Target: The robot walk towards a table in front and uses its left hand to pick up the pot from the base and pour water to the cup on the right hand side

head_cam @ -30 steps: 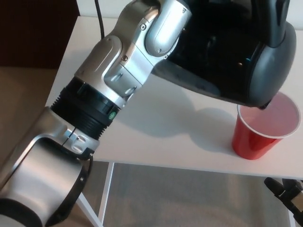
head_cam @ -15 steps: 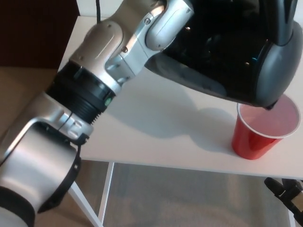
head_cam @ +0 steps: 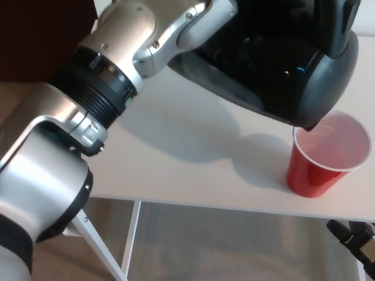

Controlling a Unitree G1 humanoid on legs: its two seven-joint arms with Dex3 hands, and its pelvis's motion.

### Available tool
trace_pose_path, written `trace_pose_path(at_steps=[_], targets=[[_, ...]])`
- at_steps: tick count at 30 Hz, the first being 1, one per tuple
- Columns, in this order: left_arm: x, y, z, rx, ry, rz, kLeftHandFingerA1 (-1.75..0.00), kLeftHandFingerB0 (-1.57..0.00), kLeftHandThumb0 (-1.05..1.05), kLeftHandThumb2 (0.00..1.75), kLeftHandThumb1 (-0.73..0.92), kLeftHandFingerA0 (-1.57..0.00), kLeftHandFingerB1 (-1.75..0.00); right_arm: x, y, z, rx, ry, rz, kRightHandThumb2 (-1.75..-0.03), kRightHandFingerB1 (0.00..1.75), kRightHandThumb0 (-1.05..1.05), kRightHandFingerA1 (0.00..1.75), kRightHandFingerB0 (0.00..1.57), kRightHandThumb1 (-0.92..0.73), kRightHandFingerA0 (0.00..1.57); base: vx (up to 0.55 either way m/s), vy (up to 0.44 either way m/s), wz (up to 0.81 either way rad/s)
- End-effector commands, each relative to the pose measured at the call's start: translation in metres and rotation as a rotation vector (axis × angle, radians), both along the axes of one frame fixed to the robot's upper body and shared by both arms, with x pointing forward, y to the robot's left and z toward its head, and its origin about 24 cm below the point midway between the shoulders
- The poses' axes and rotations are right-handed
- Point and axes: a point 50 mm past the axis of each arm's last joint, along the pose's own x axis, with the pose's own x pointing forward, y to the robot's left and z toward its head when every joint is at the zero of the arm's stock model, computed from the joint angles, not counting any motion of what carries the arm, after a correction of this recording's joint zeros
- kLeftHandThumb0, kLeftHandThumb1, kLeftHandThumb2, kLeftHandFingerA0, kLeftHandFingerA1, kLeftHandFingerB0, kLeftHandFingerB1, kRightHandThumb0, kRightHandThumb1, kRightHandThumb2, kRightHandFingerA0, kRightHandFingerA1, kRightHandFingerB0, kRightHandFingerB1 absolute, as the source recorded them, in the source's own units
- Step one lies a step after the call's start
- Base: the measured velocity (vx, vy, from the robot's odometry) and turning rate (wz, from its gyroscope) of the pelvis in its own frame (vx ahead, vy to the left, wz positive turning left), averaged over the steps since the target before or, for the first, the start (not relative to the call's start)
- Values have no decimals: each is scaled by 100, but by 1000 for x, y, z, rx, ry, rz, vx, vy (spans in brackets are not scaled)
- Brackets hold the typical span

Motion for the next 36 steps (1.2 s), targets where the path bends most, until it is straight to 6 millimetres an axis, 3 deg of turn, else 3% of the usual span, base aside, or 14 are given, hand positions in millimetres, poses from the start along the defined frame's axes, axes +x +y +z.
trace_pose_path(at_steps=[1,3,4,10,11,20,22,23,26,27,28,32,33,36], targets=[[-5,2,12,-114,15,-62,-175,-83,-26,56,51,-93,-131,23,0,22,-14,-129,25,-82,64,-35,65,33,-53,47,0,0,0],[-2,5,11,-199,74,-47,-175,-66,-22,55,55,-90,-170,22,1,22,-10,-130,23,-58,64,-29,59,35,-67,51,0,0,0],[1,6,10,-257,141,-35,-175,-67,-21,56,58,-90,-175,22,1,22,4,-134,17,-82,66,-34,66,35,-54,48,0,0,0],[9,21,16,-479,334,27,-175,-65,-14,55,57,-90,-175,22,0,22,-2,-128,13,-59,67,-28,60,37,-66,52,0,0,0],[13,26,18,-554,394,42,-175,-65,-16,55,57,-90,-175,22,0,22,2,-129,9,-82,67,-35,67,38,-53,51,0,0,0],[30,51,19,-899,704,66,-175,-68,-22,55,58,-88,-170,22,1,20,14,-126,1,-80,65,-35,66,36,-51,48,0,0,0],[42,74,2,-1077,876,94,-175,-68,-24,56,59,-84,-169,20,1,18,12,-124,5,-58,63,-29,63,37,-65,53,0,0,0],[47,84,-10,-1149,938,89,-159,-81,-26,60,57,-89,-131,19,1,17,10,-123,6,-81,64,-35,67,34,-52,49,0,0,0],[49,89,-16,-1183,969,86,-159,-81,-26,60,57,-89,-131,19,1,17,10,-122,6,-81,64,-35,67,34,-52,49,0,0,0],[51,96,-24,-1252,1021,67,-174,-60,-17,52,65,-72,-153,19,2,17,11,-119,4,-58,61,-29,63,35,-64,54,0,0,0],[55,109,-41,-1382,1104,24,-175,-56,-14,56,67,-79,-170,19,3,16,11,-118,6,-81,65,-36,66,35,-51,48,0,0,0],[56,117,-52,-1468,1153,-10,-175,-56,-14,56,67,-79,-170,19,4,16,11,-122,11,-81,65,-36,66,35,-51,48,0,0,0],[58,123,-72,-1566,1204,13,-103,-72,-16,57,60,-73,-85,19,3,16,16,-121,10,-81,66,-35,66,37,-52,50,0,0,0],[57,129,-102,-1639,1289,65,-139,-79,-25,78,46,-110,-115,18,4,15,21,-123,12,-59,67,-29,66,37,-64,54,0,0,0]])
